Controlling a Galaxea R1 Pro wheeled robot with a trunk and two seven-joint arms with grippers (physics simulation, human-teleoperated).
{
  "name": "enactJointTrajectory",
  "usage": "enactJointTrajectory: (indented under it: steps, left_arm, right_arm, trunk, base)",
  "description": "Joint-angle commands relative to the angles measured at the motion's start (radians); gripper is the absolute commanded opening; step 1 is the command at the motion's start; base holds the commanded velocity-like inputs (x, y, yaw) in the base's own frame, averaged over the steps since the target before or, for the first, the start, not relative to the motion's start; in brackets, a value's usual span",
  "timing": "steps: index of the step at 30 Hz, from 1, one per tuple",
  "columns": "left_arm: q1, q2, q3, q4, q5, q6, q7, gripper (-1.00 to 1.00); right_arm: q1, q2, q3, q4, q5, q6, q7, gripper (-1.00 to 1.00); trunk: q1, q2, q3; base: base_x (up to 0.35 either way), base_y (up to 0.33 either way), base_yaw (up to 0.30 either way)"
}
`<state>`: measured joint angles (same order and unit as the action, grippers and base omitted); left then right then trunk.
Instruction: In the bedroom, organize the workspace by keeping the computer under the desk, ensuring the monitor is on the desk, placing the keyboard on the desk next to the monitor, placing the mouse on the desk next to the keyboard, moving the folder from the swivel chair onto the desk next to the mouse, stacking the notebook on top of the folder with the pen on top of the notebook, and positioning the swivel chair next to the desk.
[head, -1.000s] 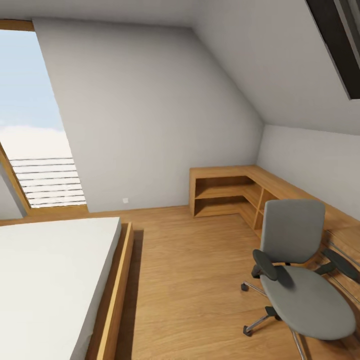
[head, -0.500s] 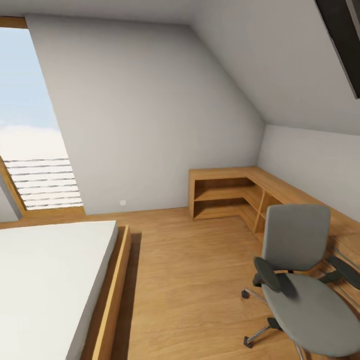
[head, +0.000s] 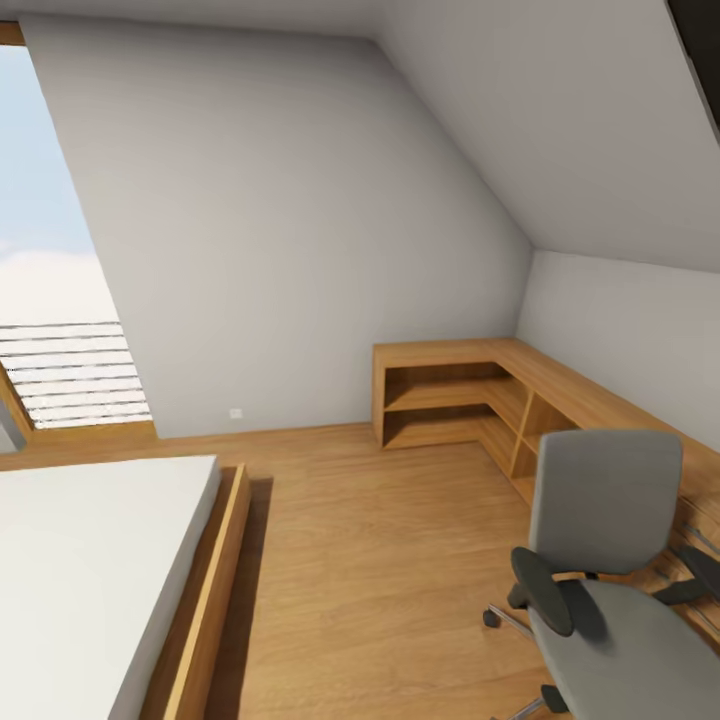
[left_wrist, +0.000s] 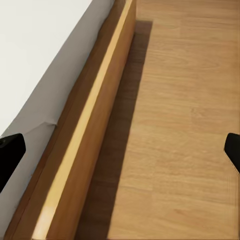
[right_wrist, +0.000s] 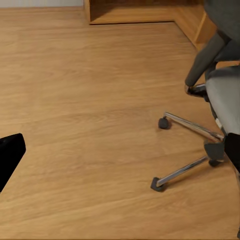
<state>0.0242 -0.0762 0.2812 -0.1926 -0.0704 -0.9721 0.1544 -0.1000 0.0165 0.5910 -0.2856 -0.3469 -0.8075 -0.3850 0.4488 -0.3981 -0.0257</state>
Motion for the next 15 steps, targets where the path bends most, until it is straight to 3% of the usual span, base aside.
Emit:
enactJointTrajectory:
  steps: [1, 9, 15]
  left_arm:
    - [0.000, -0.001, 0.001, -0.002, -0.008, 0.001, 0.008, 1.00]
    - [0.000, 0.000, 0.001, -0.002, -0.008, 0.004, 0.008, 1.00]
    - [0.000, 0.000, 0.001, -0.002, -0.008, 0.005, 0.008, 1.00]
  right_arm:
    - [-0.001, 0.000, 0.009, 0.000, -0.004, -0.002, -0.007, 1.00]
    - [-0.002, 0.002, 0.009, 0.000, -0.004, -0.002, -0.007, 1.00]
    - [-0.002, 0.003, 0.010, 0.000, -0.004, -0.003, -0.007, 1.00]
  trunk:
    - [0.001, -0.002, -0.002]
    - [0.001, -0.002, -0.002]
    - [0.001, -0.002, -0.002]
  base:
    - [0.321, -0.121, 0.000]
    - [0.319, -0.149, 0.014]
    - [0.316, -0.170, 0.159]
